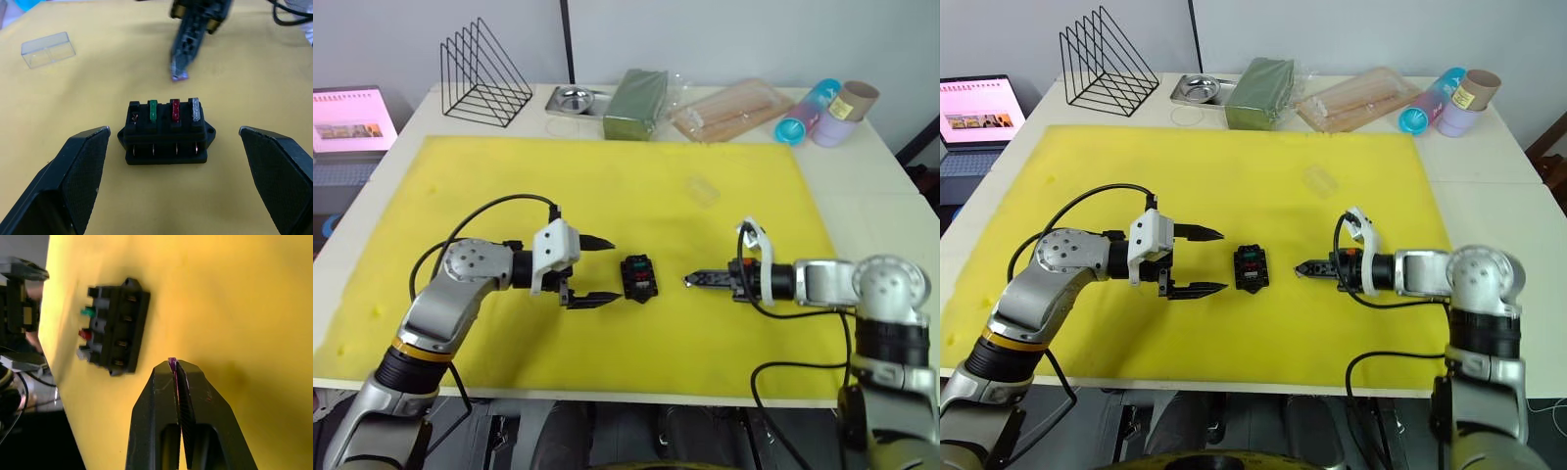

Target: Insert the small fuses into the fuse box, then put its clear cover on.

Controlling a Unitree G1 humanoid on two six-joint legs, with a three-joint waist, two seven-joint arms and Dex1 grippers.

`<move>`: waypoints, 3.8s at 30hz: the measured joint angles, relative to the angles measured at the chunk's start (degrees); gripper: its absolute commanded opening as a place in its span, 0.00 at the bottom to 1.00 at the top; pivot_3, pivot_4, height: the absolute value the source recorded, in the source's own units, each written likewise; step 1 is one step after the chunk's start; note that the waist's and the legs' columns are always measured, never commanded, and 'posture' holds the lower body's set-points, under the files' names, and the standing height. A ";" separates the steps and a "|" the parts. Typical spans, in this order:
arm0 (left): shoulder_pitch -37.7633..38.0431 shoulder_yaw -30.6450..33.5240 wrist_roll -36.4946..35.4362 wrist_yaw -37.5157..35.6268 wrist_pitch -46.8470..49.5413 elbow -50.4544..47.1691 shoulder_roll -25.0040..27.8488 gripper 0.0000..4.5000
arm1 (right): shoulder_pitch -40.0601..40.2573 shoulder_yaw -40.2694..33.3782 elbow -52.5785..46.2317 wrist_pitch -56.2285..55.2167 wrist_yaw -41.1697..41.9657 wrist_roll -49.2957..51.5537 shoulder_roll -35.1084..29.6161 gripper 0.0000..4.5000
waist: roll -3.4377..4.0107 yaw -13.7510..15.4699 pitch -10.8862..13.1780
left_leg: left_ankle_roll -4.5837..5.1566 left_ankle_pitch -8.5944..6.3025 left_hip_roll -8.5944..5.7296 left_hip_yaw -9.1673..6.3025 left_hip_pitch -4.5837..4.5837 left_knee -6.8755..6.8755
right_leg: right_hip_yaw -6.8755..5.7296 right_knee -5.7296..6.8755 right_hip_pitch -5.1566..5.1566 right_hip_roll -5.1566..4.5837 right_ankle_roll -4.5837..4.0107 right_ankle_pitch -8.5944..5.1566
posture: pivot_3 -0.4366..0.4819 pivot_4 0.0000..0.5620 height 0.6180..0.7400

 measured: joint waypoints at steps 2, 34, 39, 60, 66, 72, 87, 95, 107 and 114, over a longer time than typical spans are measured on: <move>-0.07 -0.06 -0.03 -0.19 -0.12 -0.07 -0.08 1.00 | 4.97 1.14 -1.99 -6.07 -14.86 15.21 -1.19 0.00 | 0.01 -0.05 -0.01 | 0.00 0.00 0.01 -0.01 0.01 0.00 | -0.01 0.01 0.02 0.02 0.00 0.00 | 0.48 0.27 1.00; -0.46 -0.31 0.15 -0.22 -0.34 0.71 -0.49 1.00 | 6.50 16.07 -8.75 -21.27 -10.63 38.08 -31.53 0.99 | 0.07 0.18 0.01 | 0.01 0.00 0.09 0.07 0.11 0.05 | 0.02 -0.10 0.16 0.14 -0.01 -0.02 | 0.48 0.27 1.00; -1.59 -0.34 0.23 -0.38 -0.40 1.47 -0.58 1.00 | -9.16 24.32 -1.09 -9.63 2.70 31.05 -32.61 0.99 | 0.08 0.21 0.02 | 0.01 0.00 0.09 0.12 0.07 0.06 | 0.03 -0.12 0.12 0.12 -0.01 -0.01 | 0.48 0.27 1.00; -2.42 -0.55 0.61 -1.04 -0.30 2.07 -0.76 1.00 | -33.60 62.77 18.92 -30.19 76.48 -39.83 -24.47 0.99 | 0.09 0.13 0.02 | 0.01 0.00 0.04 0.10 -0.15 0.26 | -0.08 -0.06 -0.07 0.06 0.01 0.00 | 0.48 0.27 1.00; -2.35 -0.54 0.61 -0.68 -0.18 1.69 -0.59 1.00 | -35.16 63.53 23.96 -32.39 83.01 -46.92 -20.51 0.99 | 0.09 0.20 0.03 | 0.01 0.00 0.04 -0.05 -0.15 0.36 | -0.11 -0.02 -0.03 0.05 0.01 0.00 | 0.48 0.27 1.00; -2.26 -0.54 0.61 -0.15 -0.05 1.14 -0.57 1.00 | -36.24 64.12 25.50 -31.27 84.68 -48.09 -19.03 0.99 | 0.10 0.12 0.02 | 0.01 0.00 0.04 -0.11 -0.15 0.37 | -0.12 0.03 -0.04 0.05 0.01 0.00 | 0.48 0.27 1.00; -1.93 -0.54 0.60 0.37 0.08 0.64 -0.57 1.00 | -37.16 66.78 23.62 -28.56 84.67 -45.13 -18.76 0.99 | 0.10 0.15 0.02 | 0.01 0.00 0.03 -0.12 -0.15 0.38 | -0.12 0.03 -0.04 0.04 0.01 0.00 | 0.48 0.27 1.00; -1.85 -0.54 0.60 0.40 0.09 0.61 -0.55 1.00 | -37.71 67.71 28.56 -31.11 85.24 -46.44 -16.71 0.78 | 0.10 0.02 0.02 | 0.01 0.00 0.03 -0.11 -0.15 0.39 | -0.13 0.04 -0.04 0.05 0.01 0.00 | 0.48 0.27 1.00; -1.57 -0.54 0.59 0.43 0.12 0.54 -0.29 1.00 | -39.57 70.26 33.47 -33.13 85.39 -47.06 -15.44 0.55 | 0.10 0.07 0.02 | 0.01 0.00 0.03 -0.11 -0.15 0.42 | -0.13 0.06 -0.04 0.03 0.01 0.00 | 0.48 0.27 1.00; -1.56 -0.54 0.60 0.44 0.12 0.50 -0.29 1.00 | -40.31 71.31 35.61 -33.79 85.25 -47.39 -15.27 0.37 | 0.10 0.15 0.02 | 0.01 0.00 0.01 -0.11 -0.15 0.42 | -0.13 0.06 -0.04 0.00 0.01 0.00 | 0.48 0.27 1.00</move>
